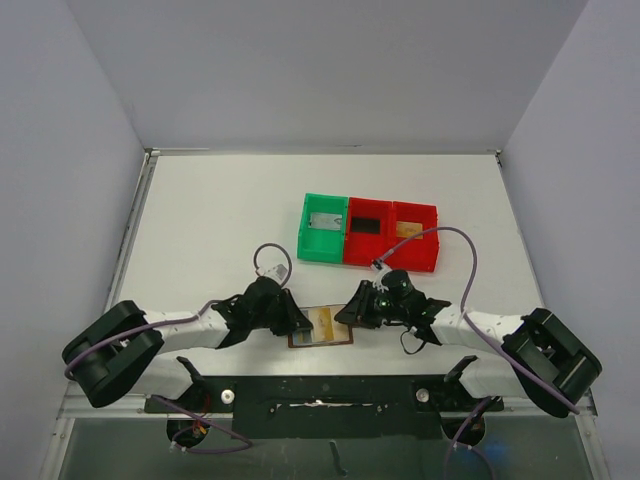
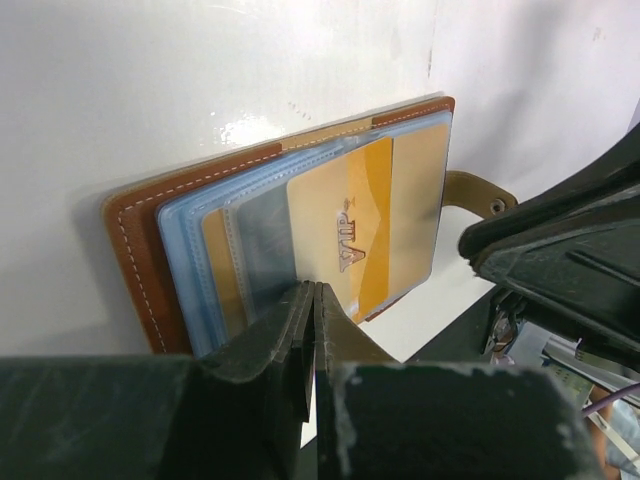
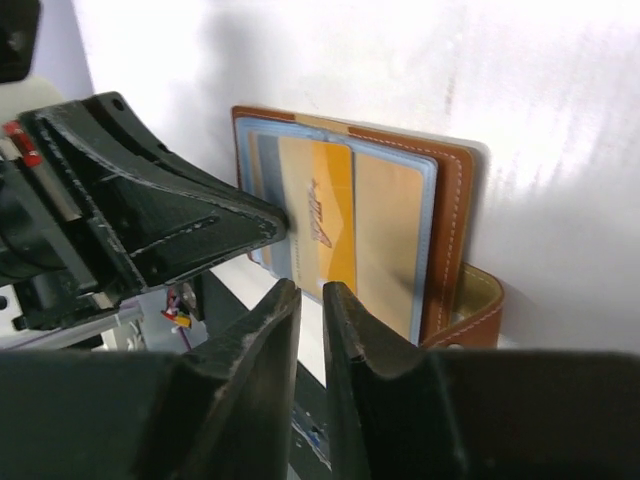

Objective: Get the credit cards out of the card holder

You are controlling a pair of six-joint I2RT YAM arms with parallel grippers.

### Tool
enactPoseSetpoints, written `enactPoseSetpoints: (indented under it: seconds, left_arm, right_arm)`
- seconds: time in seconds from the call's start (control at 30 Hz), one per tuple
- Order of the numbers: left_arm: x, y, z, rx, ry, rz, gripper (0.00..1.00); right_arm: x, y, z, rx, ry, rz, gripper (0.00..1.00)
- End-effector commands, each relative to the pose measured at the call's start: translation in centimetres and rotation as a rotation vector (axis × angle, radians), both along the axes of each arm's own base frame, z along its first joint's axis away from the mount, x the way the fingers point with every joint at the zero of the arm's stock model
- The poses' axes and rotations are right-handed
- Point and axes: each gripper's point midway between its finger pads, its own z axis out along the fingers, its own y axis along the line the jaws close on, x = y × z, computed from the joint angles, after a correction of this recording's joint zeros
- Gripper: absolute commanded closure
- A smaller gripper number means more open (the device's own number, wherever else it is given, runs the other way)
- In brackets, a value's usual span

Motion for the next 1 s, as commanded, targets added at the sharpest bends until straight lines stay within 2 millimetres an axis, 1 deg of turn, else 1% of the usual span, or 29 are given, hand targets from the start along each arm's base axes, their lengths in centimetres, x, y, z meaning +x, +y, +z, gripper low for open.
enactPoseSetpoints:
  seconds: [0.0, 0.07, 0.13, 0.27, 0.3, 0.4, 0.43, 0.53, 0.63, 0.7, 0.73, 0.8, 0.87, 0.97]
  left_arm:
    - [-1.6, 1.1, -2.7, 0.101, 0.062, -0.045, 0.97]
    - [-1.6, 0.7, -2.8, 0.091, 0.067, -0.045, 0.97]
    - [-1.6, 0.4, -2.8, 0.084, 0.068, -0.044, 0.97]
    - [-1.3, -0.2, -2.8, 0.073, 0.064, -0.049, 0.97]
    - [-1.2, -0.3, -2.7, 0.074, 0.061, -0.052, 0.97]
    - [-0.9, 0.2, -2.8, 0.121, 0.060, -0.044, 0.97]
    - [-0.8, 0.4, -2.7, 0.131, 0.053, -0.039, 0.96]
    - [-0.7, 1.0, -2.4, 0.160, 0.043, -0.030, 0.87]
    - [-0.1, 2.1, -1.5, 0.209, 0.011, -0.003, 0.82]
    - [0.6, 2.9, -0.5, 0.238, -0.028, 0.021, 0.78]
    - [0.8, 3.7, -0.3, 0.262, -0.033, 0.034, 0.76]
    - [1.9, 4.6, 0.3, 0.267, -0.051, 0.063, 0.75]
    - [2.8, 4.7, 1.1, 0.234, -0.074, 0.069, 0.74]
    - [3.6, 4.1, 2.2, 0.196, -0.101, 0.046, 0.74]
  right_arm:
    - [0.4, -0.4, 0.3, -0.043, -0.011, -0.017, 0.76]
    - [0.1, -0.4, 0.0, -0.055, 0.002, -0.012, 0.68]
    - [-0.1, -0.6, -0.4, -0.083, 0.015, -0.012, 0.63]
    - [-0.1, -1.4, -1.5, -0.181, 0.028, -0.022, 0.60]
    - [-0.1, -1.4, -1.6, -0.197, 0.026, -0.017, 0.60]
    - [-0.1, -1.0, -1.6, -0.226, 0.012, 0.011, 0.59]
    - [-0.2, -1.0, -1.8, -0.245, 0.017, 0.013, 0.58]
    - [-0.2, -1.3, -2.5, -0.333, 0.024, 0.005, 0.57]
    - [-0.1, -1.3, -2.0, -0.376, -0.003, 0.000, 0.57]
    - [0.1, -1.1, -1.3, -0.361, -0.019, -0.010, 0.57]
    - [0.1, -1.0, -0.9, -0.349, -0.023, -0.014, 0.57]
    - [0.0, -0.8, -0.2, -0.316, -0.027, -0.017, 0.57]
    - [-0.1, -0.1, 0.7, -0.257, -0.030, -0.016, 0.57]
    - [-0.4, 1.6, 2.0, -0.143, -0.040, 0.014, 0.57]
